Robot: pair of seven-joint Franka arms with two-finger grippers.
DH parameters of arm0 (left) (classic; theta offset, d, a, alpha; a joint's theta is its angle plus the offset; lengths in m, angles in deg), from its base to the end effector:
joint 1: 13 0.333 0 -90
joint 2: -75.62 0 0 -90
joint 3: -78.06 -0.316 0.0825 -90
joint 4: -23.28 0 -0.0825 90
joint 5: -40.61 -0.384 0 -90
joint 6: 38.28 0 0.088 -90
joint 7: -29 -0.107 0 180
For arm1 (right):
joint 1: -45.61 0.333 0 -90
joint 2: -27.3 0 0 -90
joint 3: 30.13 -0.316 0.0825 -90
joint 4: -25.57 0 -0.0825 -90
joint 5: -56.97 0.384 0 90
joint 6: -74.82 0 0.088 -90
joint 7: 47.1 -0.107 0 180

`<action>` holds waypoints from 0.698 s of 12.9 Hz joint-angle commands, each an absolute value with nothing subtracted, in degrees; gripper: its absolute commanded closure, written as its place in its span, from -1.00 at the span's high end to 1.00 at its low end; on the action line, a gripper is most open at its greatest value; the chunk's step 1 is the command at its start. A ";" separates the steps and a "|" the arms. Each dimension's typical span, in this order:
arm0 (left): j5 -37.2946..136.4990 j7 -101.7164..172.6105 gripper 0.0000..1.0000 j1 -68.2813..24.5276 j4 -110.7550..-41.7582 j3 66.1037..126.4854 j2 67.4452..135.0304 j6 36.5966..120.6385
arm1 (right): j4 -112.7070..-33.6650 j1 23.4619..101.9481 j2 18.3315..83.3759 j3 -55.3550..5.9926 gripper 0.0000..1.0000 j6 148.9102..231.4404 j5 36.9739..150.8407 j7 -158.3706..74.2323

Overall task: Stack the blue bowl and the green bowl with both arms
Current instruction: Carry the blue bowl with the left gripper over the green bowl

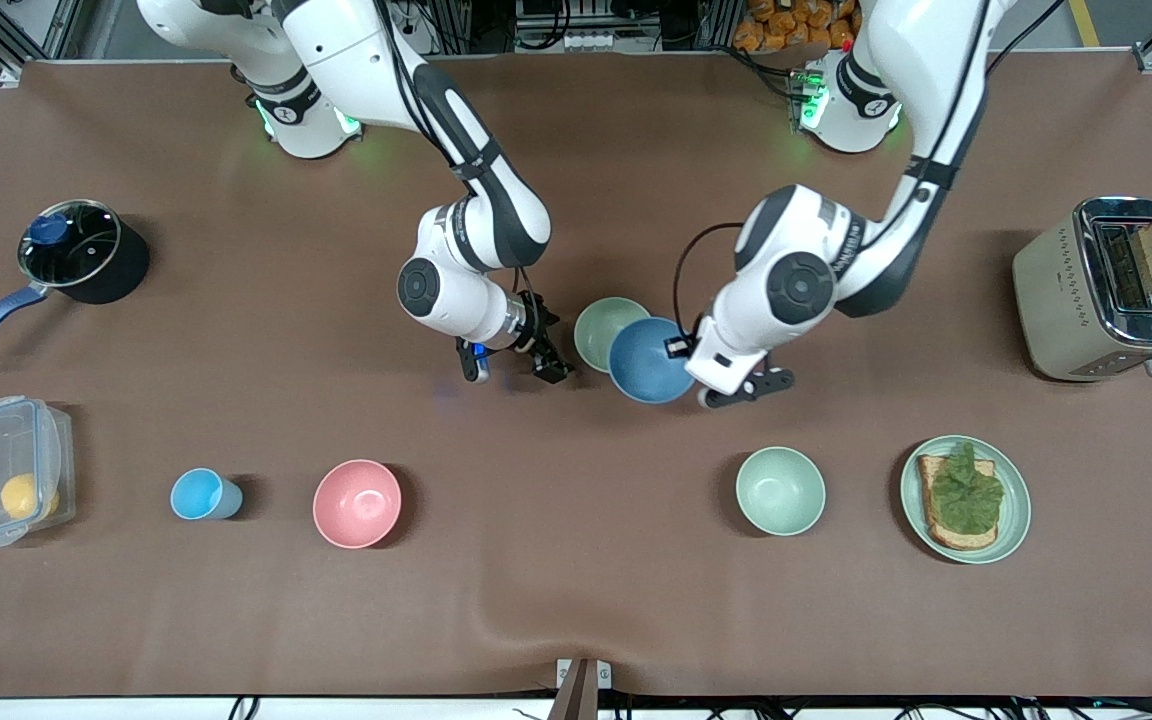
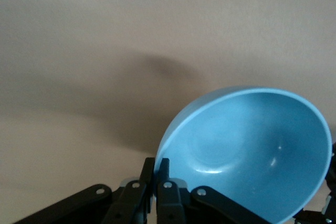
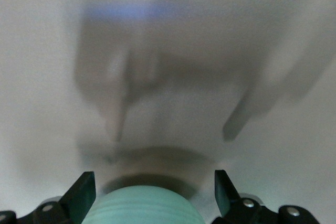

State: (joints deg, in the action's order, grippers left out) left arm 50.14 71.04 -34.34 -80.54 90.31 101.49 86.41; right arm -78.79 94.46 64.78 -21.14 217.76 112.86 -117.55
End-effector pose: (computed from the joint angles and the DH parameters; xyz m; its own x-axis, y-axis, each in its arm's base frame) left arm 0.5345 -0.3511 0.2922 0.9452 0.2453 -0.2155 0.2714 -0.9572 0.1007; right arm 0.4974 0.4172 0.1808 0.2564 -0.8409 -0.4766 -0.9609 -0.2749 -0.0320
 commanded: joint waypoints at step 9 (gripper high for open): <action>51.60 74.17 -1.00 -35.41 -86.76 93.70 100.05 93.55 | -78.05 93.51 65.09 -21.96 1.00 217.73 114.28 -116.36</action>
State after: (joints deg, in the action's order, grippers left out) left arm 50.14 72.80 -35.08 -85.28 93.08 101.25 91.91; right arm -78.75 94.46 64.79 -21.15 217.77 112.92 -117.55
